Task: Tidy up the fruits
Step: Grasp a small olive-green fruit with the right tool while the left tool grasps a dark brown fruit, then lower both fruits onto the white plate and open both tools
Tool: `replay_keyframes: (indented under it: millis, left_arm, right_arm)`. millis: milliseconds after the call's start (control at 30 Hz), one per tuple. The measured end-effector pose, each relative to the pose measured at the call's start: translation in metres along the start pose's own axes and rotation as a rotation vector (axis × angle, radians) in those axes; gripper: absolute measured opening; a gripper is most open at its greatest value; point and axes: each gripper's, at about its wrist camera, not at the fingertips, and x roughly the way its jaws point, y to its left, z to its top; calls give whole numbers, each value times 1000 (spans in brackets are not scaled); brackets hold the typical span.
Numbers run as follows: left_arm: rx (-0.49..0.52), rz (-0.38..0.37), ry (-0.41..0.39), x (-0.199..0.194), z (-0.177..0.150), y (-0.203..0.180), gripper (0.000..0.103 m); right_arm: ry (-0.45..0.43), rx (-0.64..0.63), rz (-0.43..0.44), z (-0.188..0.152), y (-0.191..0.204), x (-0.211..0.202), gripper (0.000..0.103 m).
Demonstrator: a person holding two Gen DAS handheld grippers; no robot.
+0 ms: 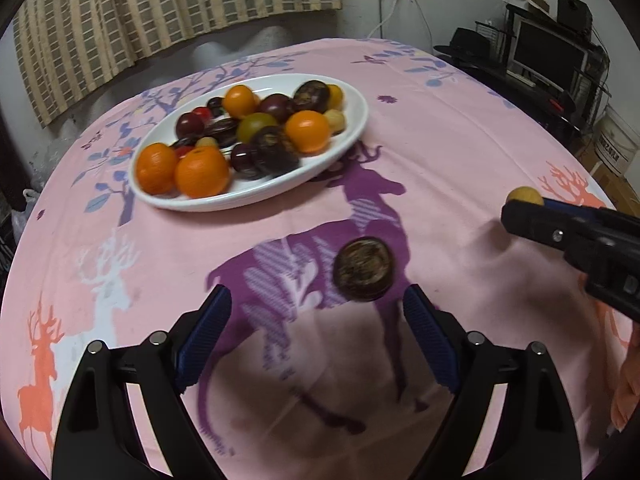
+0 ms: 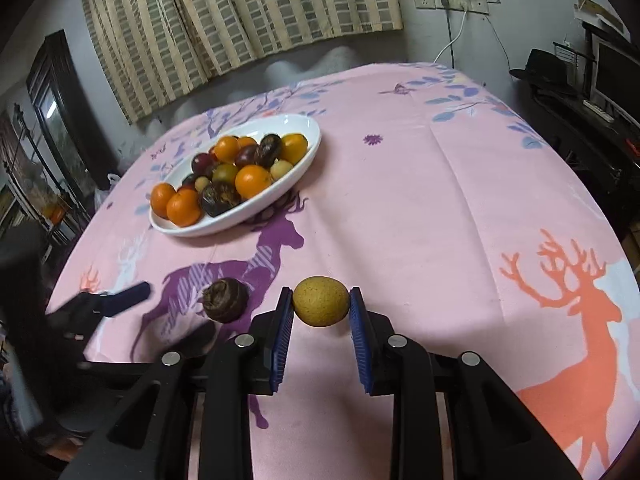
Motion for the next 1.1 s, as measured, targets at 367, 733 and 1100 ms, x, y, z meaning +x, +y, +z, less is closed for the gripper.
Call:
replay_keyframes:
  millis: [367,733,1100]
  left_arm:
    - [40,-46,16,18,10,-20,38]
    - [-23,-30,-82,-33,26,60,37]
    - [-149,83,-70,13,98,120,37]
  right_arm:
    - [-15,-9,36,-2,3,-5,29]
    - [-39,-65,97,4,40,1,29]
    - [-91,-131,75,99,103,58,29]
